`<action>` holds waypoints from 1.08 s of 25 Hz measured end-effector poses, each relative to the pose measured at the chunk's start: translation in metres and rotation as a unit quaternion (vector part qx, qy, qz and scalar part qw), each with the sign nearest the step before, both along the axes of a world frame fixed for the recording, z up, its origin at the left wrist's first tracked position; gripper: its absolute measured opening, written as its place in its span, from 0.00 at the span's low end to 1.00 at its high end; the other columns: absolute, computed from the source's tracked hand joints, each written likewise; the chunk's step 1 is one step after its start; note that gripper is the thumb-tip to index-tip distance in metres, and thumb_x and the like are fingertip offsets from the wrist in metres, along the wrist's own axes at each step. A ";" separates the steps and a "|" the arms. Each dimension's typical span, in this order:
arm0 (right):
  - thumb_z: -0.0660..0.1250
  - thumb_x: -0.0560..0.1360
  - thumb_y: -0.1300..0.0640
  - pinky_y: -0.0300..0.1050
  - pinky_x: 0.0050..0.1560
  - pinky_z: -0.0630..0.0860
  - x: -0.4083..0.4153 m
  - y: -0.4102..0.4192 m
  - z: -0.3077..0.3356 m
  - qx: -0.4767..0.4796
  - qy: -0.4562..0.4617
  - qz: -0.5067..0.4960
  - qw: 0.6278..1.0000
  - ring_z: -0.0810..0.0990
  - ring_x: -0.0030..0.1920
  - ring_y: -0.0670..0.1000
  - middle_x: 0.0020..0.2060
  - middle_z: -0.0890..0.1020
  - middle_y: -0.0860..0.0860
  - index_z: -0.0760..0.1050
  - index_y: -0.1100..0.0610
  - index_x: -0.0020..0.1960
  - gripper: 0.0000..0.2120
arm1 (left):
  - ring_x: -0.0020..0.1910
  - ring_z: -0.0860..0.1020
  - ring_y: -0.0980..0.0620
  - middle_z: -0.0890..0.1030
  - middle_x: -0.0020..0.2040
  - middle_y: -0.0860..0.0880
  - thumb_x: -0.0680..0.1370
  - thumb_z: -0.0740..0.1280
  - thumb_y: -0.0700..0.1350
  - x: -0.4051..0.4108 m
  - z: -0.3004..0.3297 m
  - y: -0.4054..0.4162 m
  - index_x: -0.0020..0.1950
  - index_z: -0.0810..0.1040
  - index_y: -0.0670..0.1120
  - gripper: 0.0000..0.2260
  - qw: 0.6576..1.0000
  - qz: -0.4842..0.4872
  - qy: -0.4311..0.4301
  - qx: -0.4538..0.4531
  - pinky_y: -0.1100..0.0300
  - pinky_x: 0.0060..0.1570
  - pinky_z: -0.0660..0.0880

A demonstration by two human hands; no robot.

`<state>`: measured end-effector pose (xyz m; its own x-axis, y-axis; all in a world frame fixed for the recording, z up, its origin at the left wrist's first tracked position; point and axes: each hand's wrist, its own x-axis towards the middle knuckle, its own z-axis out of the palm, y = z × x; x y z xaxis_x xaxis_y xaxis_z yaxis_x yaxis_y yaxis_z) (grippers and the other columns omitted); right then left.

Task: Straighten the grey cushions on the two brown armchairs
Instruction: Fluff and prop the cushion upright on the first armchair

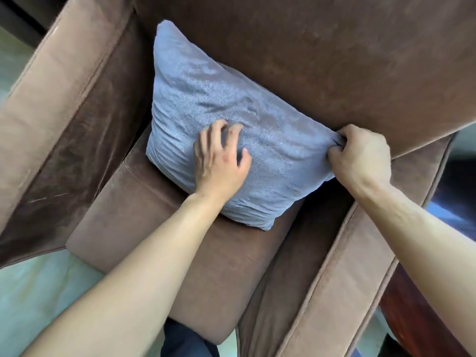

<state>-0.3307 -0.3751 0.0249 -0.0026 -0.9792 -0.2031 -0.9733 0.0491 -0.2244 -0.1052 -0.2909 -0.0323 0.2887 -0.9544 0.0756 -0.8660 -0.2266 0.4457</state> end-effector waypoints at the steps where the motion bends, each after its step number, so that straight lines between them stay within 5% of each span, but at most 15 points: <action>1: 0.63 0.69 0.63 0.48 0.41 0.68 -0.004 -0.001 0.002 -0.011 -0.021 -0.010 1.000 0.74 0.41 0.59 0.43 0.83 0.57 0.80 0.59 0.49 0.11 | 0.64 0.72 0.39 0.73 0.68 0.41 0.75 0.65 0.49 -0.005 0.005 -0.010 0.70 0.73 0.47 0.23 0.999 -0.013 -0.033 0.035 0.43 0.62 0.70; 5: 0.62 0.70 0.62 0.55 0.52 0.76 -0.006 0.001 -0.003 -0.048 -0.068 -0.005 0.997 0.79 0.49 0.63 0.47 0.85 0.58 0.81 0.59 0.52 0.14 | 0.73 0.66 0.38 0.62 0.78 0.40 0.77 0.62 0.52 -0.007 0.009 -0.029 0.81 0.58 0.49 0.33 0.986 0.000 -0.045 0.158 0.41 0.69 0.67; 12: 0.64 0.72 0.60 0.59 0.65 0.71 -0.025 0.033 -0.007 -0.008 -0.082 0.028 0.996 0.74 0.63 0.64 0.64 0.77 0.60 0.71 0.60 0.72 0.28 | 0.83 0.48 0.39 0.47 0.84 0.41 0.81 0.59 0.53 -0.023 0.026 0.012 0.84 0.45 0.49 0.36 0.969 -0.028 -0.070 0.236 0.41 0.79 0.51; 15: 0.65 0.70 0.57 0.59 0.75 0.64 -0.036 0.061 -0.002 0.029 -0.110 0.073 0.991 0.65 0.75 0.65 0.75 0.67 0.66 0.62 0.63 0.78 0.37 | 0.83 0.46 0.40 0.45 0.84 0.41 0.80 0.60 0.53 -0.034 0.048 0.028 0.84 0.46 0.48 0.36 0.956 -0.028 -0.098 0.276 0.41 0.80 0.49; 20: 0.64 0.76 0.53 0.63 0.79 0.55 -0.067 0.128 0.033 0.131 -0.072 0.050 0.987 0.54 0.81 0.63 0.81 0.56 0.63 0.56 0.58 0.82 0.37 | 0.82 0.51 0.40 0.52 0.83 0.39 0.80 0.60 0.53 -0.069 0.098 0.081 0.83 0.53 0.47 0.33 0.945 -0.045 -0.085 0.314 0.41 0.79 0.53; 27: 0.55 0.82 0.42 0.66 0.80 0.44 -0.113 0.257 0.094 0.162 0.020 -0.061 0.985 0.43 0.83 0.61 0.83 0.46 0.57 0.49 0.52 0.83 0.34 | 0.83 0.50 0.42 0.50 0.84 0.42 0.80 0.52 0.67 -0.108 0.153 0.167 0.83 0.51 0.50 0.36 0.901 -0.233 -0.149 0.333 0.40 0.79 0.51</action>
<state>-0.4441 -0.1177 0.1192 -0.1314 -0.8546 -0.5023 -0.9633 0.2298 -0.1389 -0.2131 -0.1239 0.1205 -0.0936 -0.8295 -0.5506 -0.9952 0.0616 0.0764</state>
